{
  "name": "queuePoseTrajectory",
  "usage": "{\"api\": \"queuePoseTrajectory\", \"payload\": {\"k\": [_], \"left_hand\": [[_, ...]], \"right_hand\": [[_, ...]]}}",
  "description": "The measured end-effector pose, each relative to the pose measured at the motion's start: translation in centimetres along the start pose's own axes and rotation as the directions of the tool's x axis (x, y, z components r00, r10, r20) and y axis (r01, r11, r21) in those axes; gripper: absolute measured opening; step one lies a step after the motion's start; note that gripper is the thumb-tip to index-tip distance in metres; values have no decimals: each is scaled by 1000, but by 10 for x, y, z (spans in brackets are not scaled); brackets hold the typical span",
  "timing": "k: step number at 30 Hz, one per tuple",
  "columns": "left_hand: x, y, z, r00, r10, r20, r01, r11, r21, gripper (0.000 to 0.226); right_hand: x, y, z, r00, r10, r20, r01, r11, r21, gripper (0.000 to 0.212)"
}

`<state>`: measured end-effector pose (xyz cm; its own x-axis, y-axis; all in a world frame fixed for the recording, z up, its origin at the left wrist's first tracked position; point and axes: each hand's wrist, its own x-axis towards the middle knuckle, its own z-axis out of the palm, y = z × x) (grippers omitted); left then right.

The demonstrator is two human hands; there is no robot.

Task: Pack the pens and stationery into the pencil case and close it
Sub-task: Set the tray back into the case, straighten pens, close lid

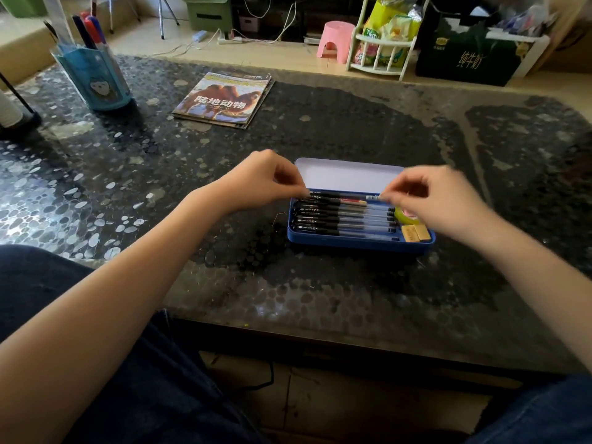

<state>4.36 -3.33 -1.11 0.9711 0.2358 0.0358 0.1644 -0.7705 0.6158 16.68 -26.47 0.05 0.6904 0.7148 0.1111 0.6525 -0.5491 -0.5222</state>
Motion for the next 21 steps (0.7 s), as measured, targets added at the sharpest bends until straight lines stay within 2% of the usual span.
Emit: {"api": "queuePoseTrajectory", "payload": {"k": [2, 3, 6, 8, 9, 11, 13, 18, 21], "left_hand": [[1, -3, -1, 990, -38, -137, 37, 999, -13, 19], [1, -4, 1, 987, -56, -152, 55, 998, -15, 25], [-1, -5, 15, 999, -32, 23, 32, 999, 27, 43], [-4, -5, 26, 984, 22, 178, -48, 988, 145, 50], [-6, -6, 30, 972, 31, 232, -84, 972, 220, 52], [-9, -10, 35, 957, 24, 288, -124, 933, 337, 55], [-12, -11, 37, 954, 23, 299, -142, 913, 383, 57], [-13, -10, 35, 952, 43, 303, -165, 906, 389, 61], [-16, -10, 34, 946, 43, 322, -177, 900, 399, 75]], "right_hand": [[4, 8, -7, 996, 34, -85, -37, 999, -33, 24], [5, 12, -6, 996, 49, -71, -53, 997, -58, 33], [-2, 20, 18, 983, 33, 179, -1, 985, -172, 53], [-7, 20, 33, 944, 6, 331, 106, 942, -317, 60], [-8, 19, 37, 932, -18, 361, 163, 912, -376, 61], [-9, 15, 40, 926, -55, 373, 231, 865, -446, 63], [-10, 15, 42, 926, -61, 372, 243, 852, -465, 64], [-13, 17, 44, 933, -64, 354, 236, 851, -470, 63], [-14, 18, 45, 938, -84, 337, 239, 861, -449, 62]]}}
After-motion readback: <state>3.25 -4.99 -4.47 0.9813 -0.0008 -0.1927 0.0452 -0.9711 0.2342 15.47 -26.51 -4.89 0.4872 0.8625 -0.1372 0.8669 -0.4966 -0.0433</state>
